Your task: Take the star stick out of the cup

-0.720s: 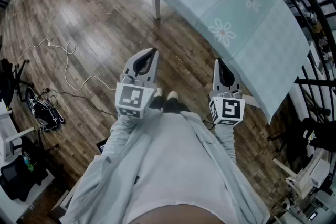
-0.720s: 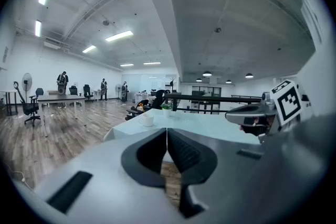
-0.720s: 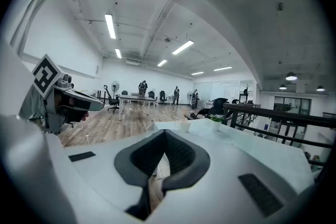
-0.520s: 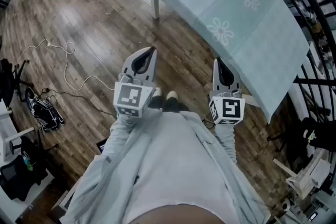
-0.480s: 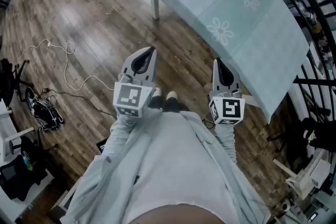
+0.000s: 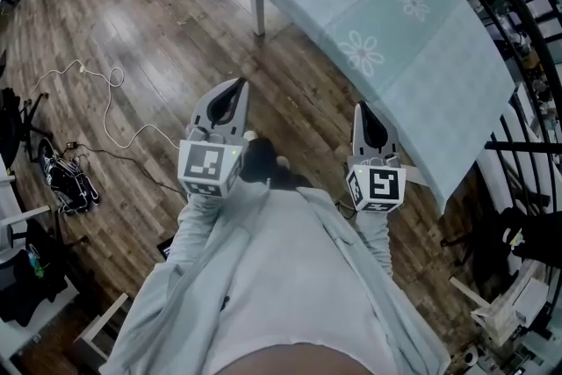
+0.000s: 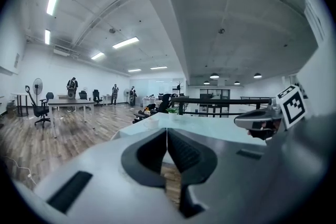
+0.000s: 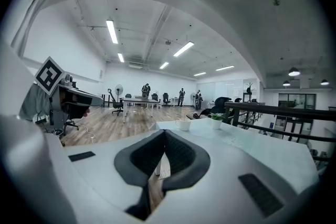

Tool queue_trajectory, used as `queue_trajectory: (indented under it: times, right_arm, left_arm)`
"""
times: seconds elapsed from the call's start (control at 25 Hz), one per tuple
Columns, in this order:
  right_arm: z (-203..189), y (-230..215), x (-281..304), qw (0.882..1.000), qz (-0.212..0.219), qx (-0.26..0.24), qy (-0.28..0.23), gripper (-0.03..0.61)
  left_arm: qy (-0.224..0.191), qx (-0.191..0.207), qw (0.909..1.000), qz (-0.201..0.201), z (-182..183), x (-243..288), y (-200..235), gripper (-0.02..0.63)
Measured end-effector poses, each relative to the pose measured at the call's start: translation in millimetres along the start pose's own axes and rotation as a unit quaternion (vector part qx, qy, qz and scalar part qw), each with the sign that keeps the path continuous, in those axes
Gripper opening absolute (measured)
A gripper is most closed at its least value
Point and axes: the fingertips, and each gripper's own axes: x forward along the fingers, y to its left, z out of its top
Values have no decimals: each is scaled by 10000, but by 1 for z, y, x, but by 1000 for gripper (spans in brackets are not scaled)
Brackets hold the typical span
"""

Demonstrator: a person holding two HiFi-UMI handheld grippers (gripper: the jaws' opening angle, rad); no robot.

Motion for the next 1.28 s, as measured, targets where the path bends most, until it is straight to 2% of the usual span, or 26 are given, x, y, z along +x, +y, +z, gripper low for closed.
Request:
queue_trajectory:
  times: [0.36,0.8,1.04,1.28]
  right_arm:
    - [-10,-19,54,9998,90,100,175,15]
    - [33,-25,203,9998,132,84,140,15]
    - [48,-23,266,9997,-78,105,217,15]
    - [52,-20,304,9989,-345,194,256,15]
  left_arm:
    - [200,56,9998,-16,-12,48,20,21]
    - [128,19,9999,-40,22,148,127,21]
    - [130,33,9997,-219,33,193,182,21]
    - [171,77,9991,-372,32,217,223,21]
